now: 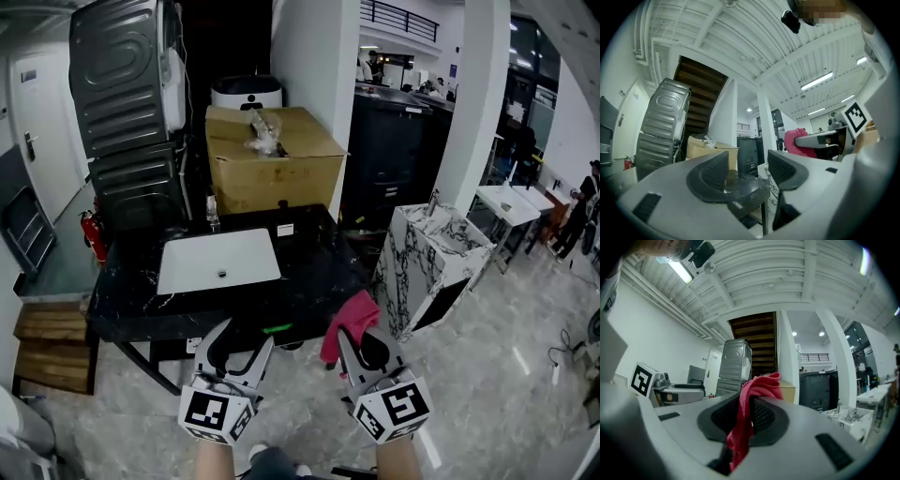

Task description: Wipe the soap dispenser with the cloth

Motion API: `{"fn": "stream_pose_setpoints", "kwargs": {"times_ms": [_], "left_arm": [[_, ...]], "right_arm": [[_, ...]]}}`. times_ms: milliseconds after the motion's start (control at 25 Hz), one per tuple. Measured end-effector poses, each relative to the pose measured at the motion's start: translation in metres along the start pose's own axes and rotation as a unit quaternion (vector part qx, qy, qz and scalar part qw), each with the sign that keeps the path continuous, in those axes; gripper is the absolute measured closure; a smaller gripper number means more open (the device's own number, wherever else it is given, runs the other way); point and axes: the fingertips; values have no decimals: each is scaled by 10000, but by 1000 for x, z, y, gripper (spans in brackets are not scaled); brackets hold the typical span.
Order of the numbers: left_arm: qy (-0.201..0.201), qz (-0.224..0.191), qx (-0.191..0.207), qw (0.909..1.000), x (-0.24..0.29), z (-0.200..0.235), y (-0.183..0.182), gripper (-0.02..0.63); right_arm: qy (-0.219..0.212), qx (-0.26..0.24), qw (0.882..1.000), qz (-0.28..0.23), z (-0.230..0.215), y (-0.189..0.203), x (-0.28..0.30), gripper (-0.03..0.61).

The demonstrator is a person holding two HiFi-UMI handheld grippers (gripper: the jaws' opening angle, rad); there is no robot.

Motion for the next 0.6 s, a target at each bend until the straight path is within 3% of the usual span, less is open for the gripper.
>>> {"fn": "stream_pose_setpoints", "kwargs": {"times_ms": [120, 240, 600], "left_arm": [[55, 132, 59, 9999, 27, 5, 18, 263], [-167, 232, 130, 9995, 56, 21, 34, 207], [-202, 52, 61, 9998, 168, 81, 71, 189]], "right_arm": [[23, 38, 9999, 94, -17, 14, 14, 525], [44, 56, 9998, 171, -36, 26, 32, 525], [159, 110, 9996, 194, -112, 55, 133, 525]]}}
Point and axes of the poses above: the fingertips, and each gripper's own axes: x forward along the fingers, z to its left, y out of its underside, and after that the axes turned 7 degrees about -z, right-handed
